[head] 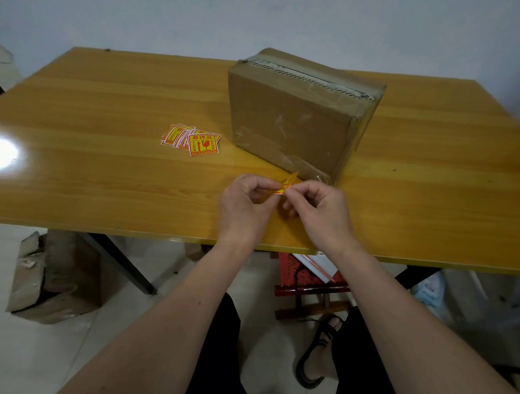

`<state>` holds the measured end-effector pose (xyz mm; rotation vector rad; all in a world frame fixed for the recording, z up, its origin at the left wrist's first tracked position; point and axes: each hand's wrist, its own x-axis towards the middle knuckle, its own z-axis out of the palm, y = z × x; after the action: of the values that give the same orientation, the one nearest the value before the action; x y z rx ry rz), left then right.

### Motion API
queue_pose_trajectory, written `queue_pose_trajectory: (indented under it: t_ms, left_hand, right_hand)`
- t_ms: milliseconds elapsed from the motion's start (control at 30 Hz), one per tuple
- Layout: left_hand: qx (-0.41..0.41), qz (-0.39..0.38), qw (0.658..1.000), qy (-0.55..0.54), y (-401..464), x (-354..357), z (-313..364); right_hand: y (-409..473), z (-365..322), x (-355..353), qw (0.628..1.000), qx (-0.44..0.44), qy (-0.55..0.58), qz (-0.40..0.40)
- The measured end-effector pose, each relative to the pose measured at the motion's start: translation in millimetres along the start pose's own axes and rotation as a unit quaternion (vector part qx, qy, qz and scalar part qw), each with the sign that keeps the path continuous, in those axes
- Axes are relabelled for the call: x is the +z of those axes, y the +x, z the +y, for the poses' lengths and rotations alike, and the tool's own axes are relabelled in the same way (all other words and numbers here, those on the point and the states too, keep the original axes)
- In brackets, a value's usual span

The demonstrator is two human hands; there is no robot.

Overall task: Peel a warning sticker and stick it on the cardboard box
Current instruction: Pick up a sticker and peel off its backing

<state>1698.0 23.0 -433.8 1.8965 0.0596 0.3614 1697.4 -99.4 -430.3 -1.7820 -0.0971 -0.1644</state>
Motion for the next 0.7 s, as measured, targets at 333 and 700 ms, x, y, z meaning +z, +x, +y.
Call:
queue_pose_trajectory:
  t_ms: [333, 700]
  left_hand:
    - [-0.027, 0.014, 0.999, -0.040, 0.8, 1.7, -0.8]
    - [-0.015, -0.009, 1.000, 0.011, -1.7, 0.0, -0.2]
  right_hand:
    - [-1.3, -2.8, -1.6, 1.000, -0.011, -0.007, -0.019]
    - [-2.7, -1.5, -0.8, 1.000, -0.005, -0.004, 0.002]
